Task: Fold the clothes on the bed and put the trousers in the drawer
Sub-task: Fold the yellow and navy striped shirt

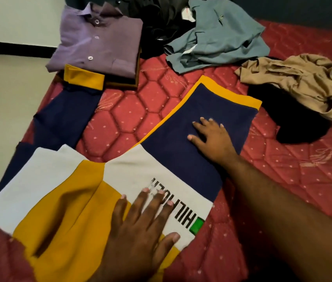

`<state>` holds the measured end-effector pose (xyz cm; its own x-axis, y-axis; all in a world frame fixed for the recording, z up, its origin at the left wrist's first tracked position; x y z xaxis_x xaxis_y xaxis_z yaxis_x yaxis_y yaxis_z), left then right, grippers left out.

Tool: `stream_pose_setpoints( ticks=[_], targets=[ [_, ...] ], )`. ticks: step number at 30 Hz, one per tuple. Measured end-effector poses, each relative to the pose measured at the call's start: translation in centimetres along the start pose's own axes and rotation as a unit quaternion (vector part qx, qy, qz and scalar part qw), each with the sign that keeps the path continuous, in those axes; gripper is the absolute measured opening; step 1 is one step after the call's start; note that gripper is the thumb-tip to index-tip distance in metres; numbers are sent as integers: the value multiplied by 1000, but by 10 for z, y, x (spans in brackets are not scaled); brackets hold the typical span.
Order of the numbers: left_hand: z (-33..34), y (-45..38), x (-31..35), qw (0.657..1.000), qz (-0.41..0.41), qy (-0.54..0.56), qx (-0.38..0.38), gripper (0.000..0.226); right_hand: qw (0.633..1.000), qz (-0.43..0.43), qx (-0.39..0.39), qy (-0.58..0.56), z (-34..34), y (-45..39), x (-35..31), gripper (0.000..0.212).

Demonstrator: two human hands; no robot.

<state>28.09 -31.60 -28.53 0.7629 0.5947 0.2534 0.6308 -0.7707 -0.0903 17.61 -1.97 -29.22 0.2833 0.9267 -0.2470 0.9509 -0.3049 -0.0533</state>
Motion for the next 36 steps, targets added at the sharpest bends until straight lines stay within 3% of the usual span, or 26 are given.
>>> stream_pose_setpoints(
  ticks=[3, 6, 9, 12, 14, 16, 17, 19, 23, 25, 27, 28, 29, 31, 32, 34, 36],
  targets=[
    [12, 30, -14, 992, -43, -39, -109, 78, 992, 35, -103, 70, 9, 3, -5, 63],
    [14, 45, -8, 987, -77, -28, -139, 80, 986, 38, -119, 114, -10, 7, -28, 70],
    [8, 56, -4, 986, -90, -2, -137, 79, 987, -52, -131, 75, 3, 49, -75, 93],
    [-4, 60, 0, 991, -72, 27, -114, 74, 967, -22, -216, 135, 14, 65, -79, 77],
    [-29, 58, -15, 979, -99, 173, -45, 61, 957, -19, -205, 206, -5, 51, -99, 71],
    [-67, 60, -52, 918, -192, 345, 42, 37, 971, -62, -123, 196, -21, 45, -136, 54],
    [-83, 62, -80, 894, -255, 351, 117, 23, 982, -95, -79, 146, -24, 47, -158, 42],
    [-106, 76, -145, 841, -380, 327, 206, 33, 987, -148, -60, -4, -21, 55, -214, 28],
    [-99, 110, -229, 789, -548, 247, 126, 47, 975, -139, -106, -141, 16, 62, -306, 30],
    [-82, 118, -241, 771, -581, 249, 75, 63, 983, -96, -82, -136, 32, 59, -326, 25],
    [-63, 124, -249, 728, -617, 294, 58, 83, 989, -56, -91, -104, 45, 58, -338, 25],
    [-57, 125, -253, 684, -634, 354, 73, 91, 989, -38, -105, -95, 49, 59, -341, 29],
    [-52, 124, -256, 618, -644, 437, 109, 92, 989, -24, -114, -94, 51, 59, -343, 33],
    [-45, 118, -263, 499, -629, 573, 164, 73, 989, -7, -110, -101, 51, 61, -343, 40],
    [-45, 114, -265, 471, -613, 611, 168, 58, 989, -6, -100, -106, 50, 62, -341, 41],
    [-48, 103, -265, 451, -569, 654, 212, 26, 989, -16, -85, -118, 50, 68, -337, 44],
    [-58, 94, -267, 439, -504, 669, 325, 8, 987, -37, -82, -132, 50, 75, -331, 48]
  ],
)
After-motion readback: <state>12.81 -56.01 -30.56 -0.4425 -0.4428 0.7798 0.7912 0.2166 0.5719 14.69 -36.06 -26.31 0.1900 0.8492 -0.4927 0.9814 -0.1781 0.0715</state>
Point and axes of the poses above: each hand's wrist, its own y-axis away from the middle knuckle, its own z-axis out of the palm, x = y × z, the point moved 3 cm from there along -y, towards the middle knuckle, and after that the axes turned 3 degrees about z, right-handed, at the moved point
